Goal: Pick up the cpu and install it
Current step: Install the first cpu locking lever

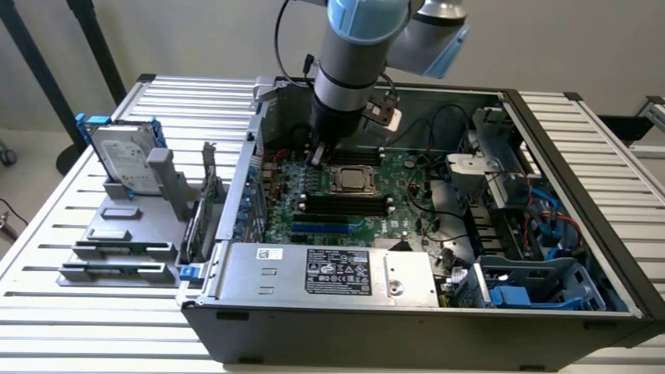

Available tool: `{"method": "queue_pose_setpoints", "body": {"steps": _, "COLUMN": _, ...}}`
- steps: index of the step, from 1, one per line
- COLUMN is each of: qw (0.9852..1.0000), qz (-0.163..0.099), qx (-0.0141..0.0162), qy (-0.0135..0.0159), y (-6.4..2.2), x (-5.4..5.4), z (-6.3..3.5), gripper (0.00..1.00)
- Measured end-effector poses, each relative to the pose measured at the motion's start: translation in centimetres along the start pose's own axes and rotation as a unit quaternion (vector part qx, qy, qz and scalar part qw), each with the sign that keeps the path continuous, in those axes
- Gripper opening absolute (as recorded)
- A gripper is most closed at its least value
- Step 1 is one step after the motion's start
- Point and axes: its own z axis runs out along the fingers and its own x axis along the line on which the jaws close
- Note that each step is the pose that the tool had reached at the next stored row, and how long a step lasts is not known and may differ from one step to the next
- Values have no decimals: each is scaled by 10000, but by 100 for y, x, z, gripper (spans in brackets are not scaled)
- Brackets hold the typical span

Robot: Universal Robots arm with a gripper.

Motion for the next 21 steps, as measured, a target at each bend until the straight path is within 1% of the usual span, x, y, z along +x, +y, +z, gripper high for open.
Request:
{"method": "queue_pose_setpoints", "body": {"steps": 6, "qw": 9995, "qz": -296, "qx": -56, "qy": -103, "y": -2, "x": 2, "z": -6, "gripper": 11}}
{"method": "queue_pose_setpoints", "body": {"steps": 10, "qw": 9985, "qz": -505, "qx": -93, "qy": -189, "y": -4, "x": 5, "z": -17, "gripper": 11}}
{"method": "queue_pose_setpoints", "body": {"steps": 13, "qw": 9974, "qz": -656, "qx": -122, "qy": -255, "y": -6, "x": 6, "z": -26, "gripper": 11}}
{"method": "queue_pose_setpoints", "body": {"steps": 16, "qw": 9961, "qz": -808, "qx": -158, "qy": -312, "y": -7, "x": 7, "z": -30, "gripper": 11}}
{"method": "queue_pose_setpoints", "body": {"steps": 19, "qw": 9945, "qz": -962, "qx": -188, "qy": -359, "y": -7, "x": 7, "z": -33, "gripper": 11}}
{"method": "queue_pose_setpoints", "body": {"steps": 21, "qw": 9933, "qz": -1069, "qx": -200, "qy": -386, "y": -7, "x": 7, "z": -33, "gripper": 11}}
